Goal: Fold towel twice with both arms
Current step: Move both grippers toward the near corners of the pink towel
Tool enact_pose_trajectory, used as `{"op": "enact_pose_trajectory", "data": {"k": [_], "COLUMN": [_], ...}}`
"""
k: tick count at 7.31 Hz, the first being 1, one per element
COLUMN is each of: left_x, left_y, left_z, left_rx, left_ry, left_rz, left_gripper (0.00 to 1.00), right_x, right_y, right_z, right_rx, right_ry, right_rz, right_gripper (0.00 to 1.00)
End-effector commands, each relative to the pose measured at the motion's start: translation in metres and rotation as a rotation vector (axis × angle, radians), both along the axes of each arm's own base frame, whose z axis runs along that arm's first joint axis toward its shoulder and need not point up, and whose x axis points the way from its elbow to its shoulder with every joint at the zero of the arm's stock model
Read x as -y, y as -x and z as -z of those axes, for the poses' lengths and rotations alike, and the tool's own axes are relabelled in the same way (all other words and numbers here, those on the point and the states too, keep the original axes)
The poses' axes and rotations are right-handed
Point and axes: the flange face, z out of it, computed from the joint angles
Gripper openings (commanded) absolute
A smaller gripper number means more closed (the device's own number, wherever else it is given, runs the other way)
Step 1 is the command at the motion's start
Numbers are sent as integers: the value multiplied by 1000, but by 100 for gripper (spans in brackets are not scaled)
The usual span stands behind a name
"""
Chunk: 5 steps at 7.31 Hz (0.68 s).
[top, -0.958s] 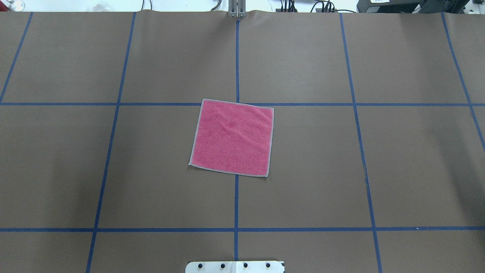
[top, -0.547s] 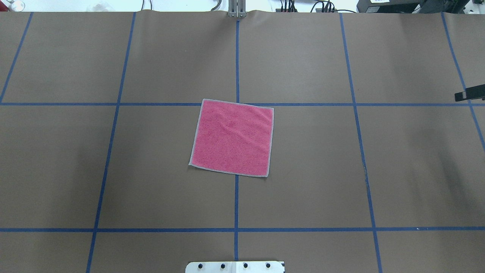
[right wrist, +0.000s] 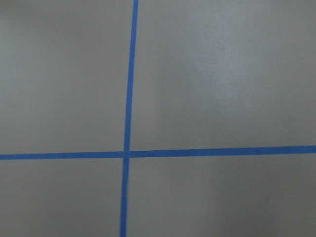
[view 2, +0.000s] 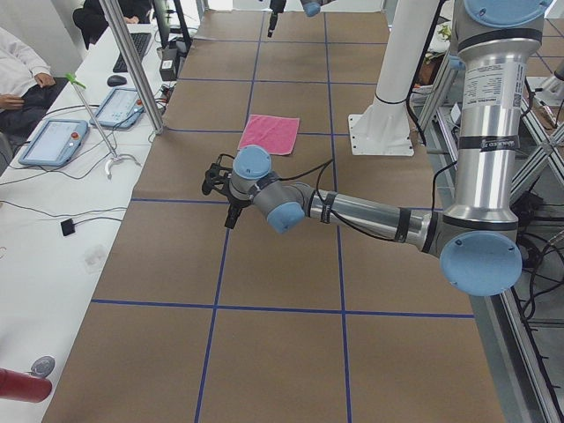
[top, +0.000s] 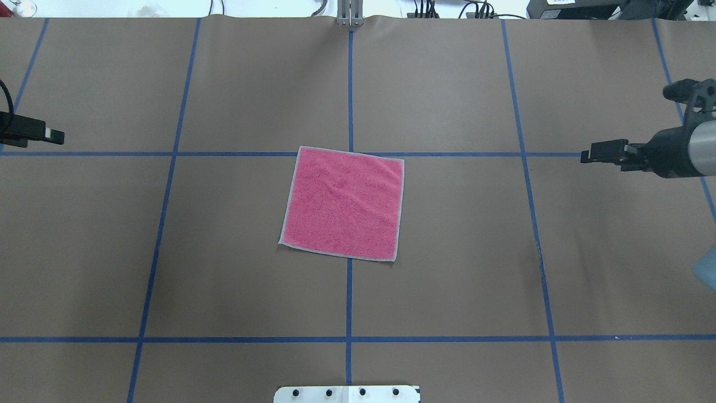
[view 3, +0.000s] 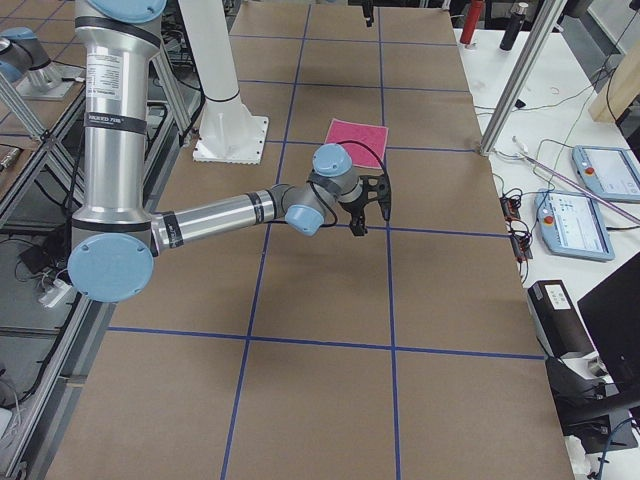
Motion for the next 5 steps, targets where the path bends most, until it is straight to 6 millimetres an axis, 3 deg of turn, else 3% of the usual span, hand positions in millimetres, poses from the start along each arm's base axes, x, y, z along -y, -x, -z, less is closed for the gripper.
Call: {"op": "enact_pose_trajectory", "data": {"k": [1,3,5], "left_x": [-13,-25,-39], "left_y": [-57,-123,-183], "left_z": [27,54,89], "left_rx": [-103,-169,-231], "left_ry": [101,150,197], "left_rz": [26,87,89], "left_gripper": [100,100,100], "right_x": [-21,-45,-65], "right_y": [60,133,178], "right_z": [50,93,123], "right_rx": [131,248,352], "right_ry": [112,182,284], "right_rz": [-91,-213,-281], "right_gripper": [100,99,99]}}
